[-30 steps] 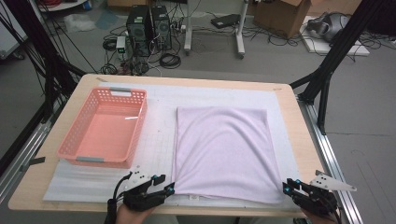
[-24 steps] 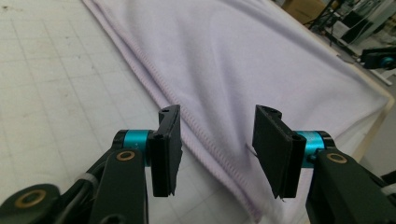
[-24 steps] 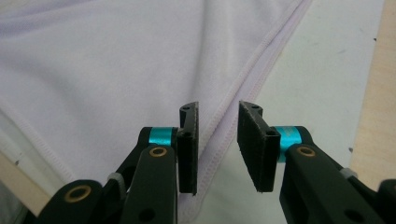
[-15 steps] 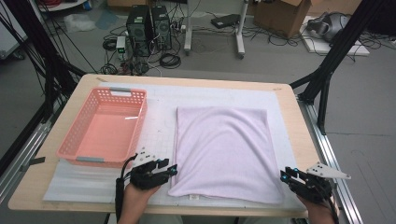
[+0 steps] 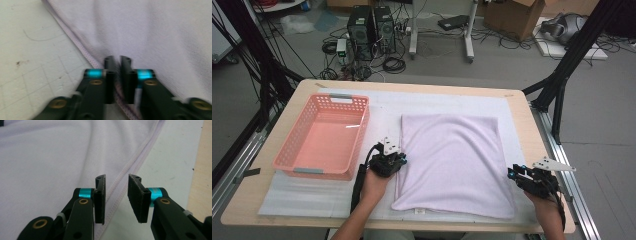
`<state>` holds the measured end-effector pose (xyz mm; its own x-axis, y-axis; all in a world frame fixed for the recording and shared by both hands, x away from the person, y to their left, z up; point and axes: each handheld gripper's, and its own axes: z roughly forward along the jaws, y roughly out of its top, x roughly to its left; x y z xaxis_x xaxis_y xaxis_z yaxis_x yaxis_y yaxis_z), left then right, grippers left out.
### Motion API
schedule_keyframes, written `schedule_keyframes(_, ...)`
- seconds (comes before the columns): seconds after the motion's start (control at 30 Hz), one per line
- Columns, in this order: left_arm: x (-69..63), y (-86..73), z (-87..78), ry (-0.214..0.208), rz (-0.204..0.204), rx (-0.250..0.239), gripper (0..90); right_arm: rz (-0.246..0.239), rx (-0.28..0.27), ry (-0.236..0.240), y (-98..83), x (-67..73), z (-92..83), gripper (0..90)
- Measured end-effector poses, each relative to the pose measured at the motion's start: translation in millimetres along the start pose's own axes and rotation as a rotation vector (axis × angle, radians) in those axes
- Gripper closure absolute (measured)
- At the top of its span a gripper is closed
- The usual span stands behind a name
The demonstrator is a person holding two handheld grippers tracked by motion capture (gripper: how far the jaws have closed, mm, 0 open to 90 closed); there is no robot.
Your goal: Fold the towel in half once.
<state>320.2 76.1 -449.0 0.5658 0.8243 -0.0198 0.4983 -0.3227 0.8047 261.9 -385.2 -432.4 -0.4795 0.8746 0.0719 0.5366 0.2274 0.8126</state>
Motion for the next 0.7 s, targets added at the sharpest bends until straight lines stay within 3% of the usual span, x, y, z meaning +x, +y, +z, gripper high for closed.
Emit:
schedule_keyframes(0.03,2.0,0.3,-2.2,0.026,-0.011,-0.008,85.9,-0.004,0.0,0.0,1.2,-0.6,2.3,67.2)
schedule_keyframes(0.17,10.8,-2.1,-6.2,0.045,-0.036,-0.019,82.4,-0.009,0.011,0.003,3.1,-1.1,8.7,66.8)
schedule_keyframes(0.23,14.0,-4.1,-5.2,0.026,-0.087,-0.018,68.1,-0.005,0.018,-0.001,2.8,-1.0,11.7,66.2)
schedule_keyframes(0.3,17.4,-7.3,-7.6,-0.036,-0.145,-0.042,58.9,0.001,0.031,-0.012,2.4,0.2,13.2,66.4)
schedule_keyframes(0.37,16.4,-8.7,-12.1,-0.063,-0.129,-0.069,58.0,0.004,0.035,-0.017,1.9,-0.3,13.4,69.1)
schedule_keyframes(0.43,15.6,-9.2,-13.3,-0.092,-0.121,-0.065,57.7,0.022,0.04,-0.018,1.1,-1.2,14.3,71.3)
schedule_keyframes(0.53,16.0,-11.1,-12.9,-0.101,-0.131,-0.05,56.3,0.021,0.068,-0.001,-0.2,0.0,21.3,72.0)
schedule_keyframes(0.6,17.7,-11.8,-14.7,-0.112,-0.148,-0.057,55.0,0.006,0.084,-0.002,-0.6,2.5,25.7,83.1)
schedule_keyframes(0.63,18.1,-12.4,-15.1,-0.112,-0.151,-0.057,55.0,0.007,0.092,0.02,0.5,2.3,26.6,87.9)
schedule_keyframes(0.7,19.3,-13.7,-15.3,-0.114,-0.165,-0.057,55.0,-0.036,0.101,-0.007,2.4,5.3,27.0,90.0)
